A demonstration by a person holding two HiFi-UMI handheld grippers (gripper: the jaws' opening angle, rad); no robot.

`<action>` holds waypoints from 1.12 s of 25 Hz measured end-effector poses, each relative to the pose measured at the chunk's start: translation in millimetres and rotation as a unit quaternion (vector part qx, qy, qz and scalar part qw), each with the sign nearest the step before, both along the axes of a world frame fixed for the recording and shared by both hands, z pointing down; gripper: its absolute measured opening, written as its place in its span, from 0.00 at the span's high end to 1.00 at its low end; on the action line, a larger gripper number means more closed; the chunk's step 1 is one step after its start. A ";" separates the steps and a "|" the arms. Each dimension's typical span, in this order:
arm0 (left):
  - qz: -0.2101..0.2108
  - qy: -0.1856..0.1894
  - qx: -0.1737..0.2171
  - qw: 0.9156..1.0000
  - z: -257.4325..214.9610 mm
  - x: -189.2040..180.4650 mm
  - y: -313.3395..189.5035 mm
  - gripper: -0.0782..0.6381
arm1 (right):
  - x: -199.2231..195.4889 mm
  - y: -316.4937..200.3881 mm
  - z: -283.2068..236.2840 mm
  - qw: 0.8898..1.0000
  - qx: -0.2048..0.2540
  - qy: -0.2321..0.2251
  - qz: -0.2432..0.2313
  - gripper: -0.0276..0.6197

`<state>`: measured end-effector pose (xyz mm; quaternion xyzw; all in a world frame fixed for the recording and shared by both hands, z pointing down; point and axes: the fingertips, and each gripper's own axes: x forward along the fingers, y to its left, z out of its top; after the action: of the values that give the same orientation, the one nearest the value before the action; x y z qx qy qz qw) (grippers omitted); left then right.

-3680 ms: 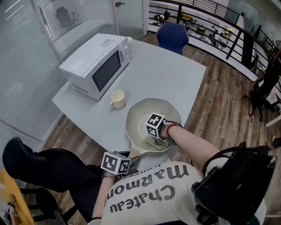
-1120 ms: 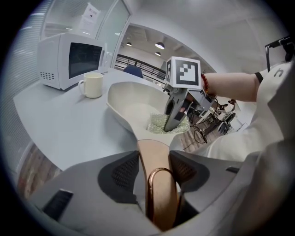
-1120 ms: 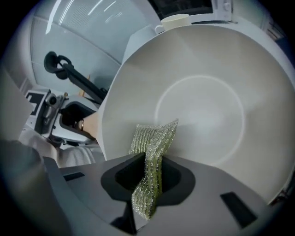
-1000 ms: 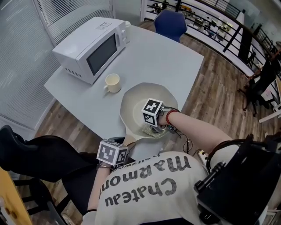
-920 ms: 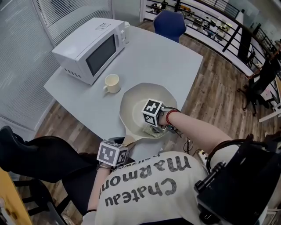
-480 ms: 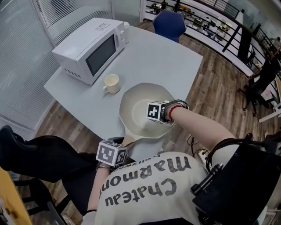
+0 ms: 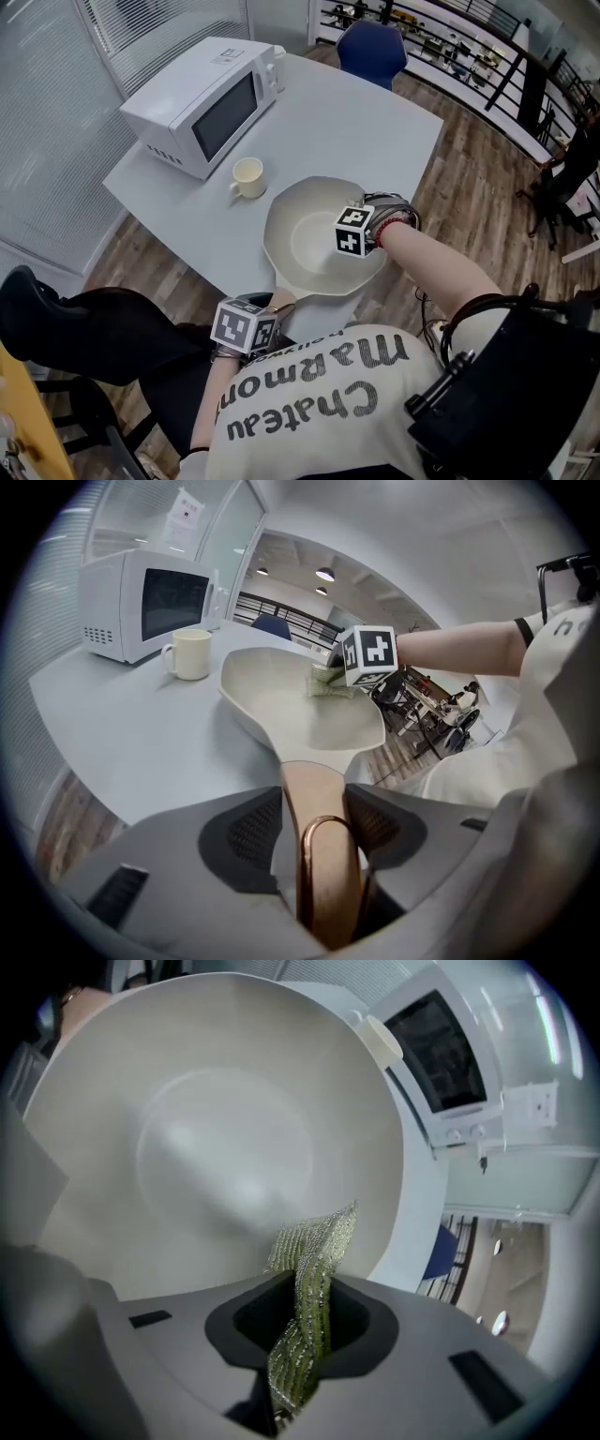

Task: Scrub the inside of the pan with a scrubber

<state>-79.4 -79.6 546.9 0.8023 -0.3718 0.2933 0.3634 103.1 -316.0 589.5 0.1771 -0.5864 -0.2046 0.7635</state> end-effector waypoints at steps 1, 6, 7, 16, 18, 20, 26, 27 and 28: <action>0.000 0.002 -0.003 1.000 0.3 0.2 0.7 0.57 | -4.2 -6.2 -4.4 0.999 0.027 -0.004 -0.031 0.86; 0.012 0.017 -0.018 1.000 1.7 1.1 4.7 0.58 | -19.9 -15.3 -20.4 0.982 0.102 -0.157 -0.034 0.86; 0.016 0.014 -0.015 1.000 2.2 -0.1 5.8 0.58 | -20.3 -10.6 -24.9 0.967 0.087 -0.237 0.031 0.86; 0.055 0.005 0.087 0.995 -18.2 2.2 -8.2 0.41 | 58.3 47.0 -101.8 0.677 0.080 -0.625 0.381 0.86; 0.057 -0.012 0.112 0.992 -24.7 -4.5 -13.2 0.36 | 80.0 61.4 -107.5 0.638 0.094 -0.646 0.409 0.86; 0.052 -0.032 0.148 0.987 -35.0 -16.2 -19.1 0.34 | 93.9 71.9 -110.6 0.599 0.090 -0.669 0.430 0.86; -0.131 0.053 0.346 0.927 -148.2 -62.6 -28.9 0.34 | 132.9 98.0 -129.3 0.560 0.086 -0.708 0.421 0.86; -0.160 0.082 0.361 0.915 -168.1 -63.4 -24.3 0.34 | 139.0 101.1 -137.2 0.553 0.085 -0.718 0.413 0.86; -0.180 0.111 0.370 0.905 -185.0 -58.3 -17.4 0.35 | 145.3 105.0 -146.3 0.547 0.084 -0.730 0.402 0.86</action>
<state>-137.6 -97.0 361.9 0.8261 -0.5485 -0.0269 0.1261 248.4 -211.0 443.2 0.5462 -0.7891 0.2752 0.0569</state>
